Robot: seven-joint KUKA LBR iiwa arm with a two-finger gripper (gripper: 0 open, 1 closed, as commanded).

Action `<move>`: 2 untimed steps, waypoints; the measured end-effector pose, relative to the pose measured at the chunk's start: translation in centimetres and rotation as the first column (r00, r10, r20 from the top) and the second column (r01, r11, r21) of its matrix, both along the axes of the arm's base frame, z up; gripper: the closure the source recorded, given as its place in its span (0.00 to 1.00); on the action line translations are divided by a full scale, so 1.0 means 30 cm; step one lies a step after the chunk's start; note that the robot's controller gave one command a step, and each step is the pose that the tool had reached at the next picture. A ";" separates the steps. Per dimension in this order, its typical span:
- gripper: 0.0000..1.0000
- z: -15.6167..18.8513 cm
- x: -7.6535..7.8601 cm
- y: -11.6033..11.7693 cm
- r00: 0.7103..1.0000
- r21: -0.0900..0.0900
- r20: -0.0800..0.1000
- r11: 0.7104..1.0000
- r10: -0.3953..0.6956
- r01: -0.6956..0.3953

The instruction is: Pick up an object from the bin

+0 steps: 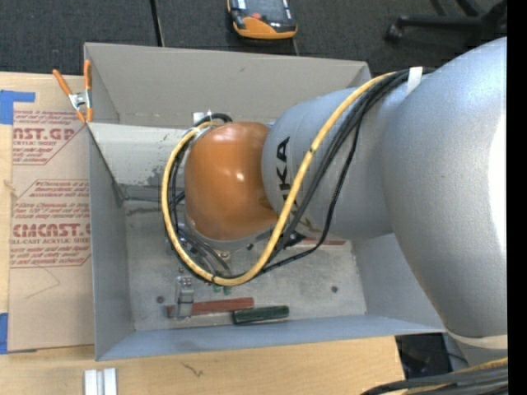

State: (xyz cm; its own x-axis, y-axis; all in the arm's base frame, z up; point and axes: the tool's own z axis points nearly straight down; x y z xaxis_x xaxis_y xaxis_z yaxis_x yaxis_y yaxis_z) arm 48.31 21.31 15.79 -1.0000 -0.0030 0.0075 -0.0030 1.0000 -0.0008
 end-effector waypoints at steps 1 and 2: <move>0.00 0.013 0.008 -0.003 1.000 0.002 0.007 1.000 -0.003 0.003; 0.00 -0.256 0.009 -0.171 0.996 0.002 0.011 0.996 0.086 -0.086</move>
Offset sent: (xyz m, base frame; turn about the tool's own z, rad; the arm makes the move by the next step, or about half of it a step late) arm 0.0020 -0.0584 -0.0879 -0.0936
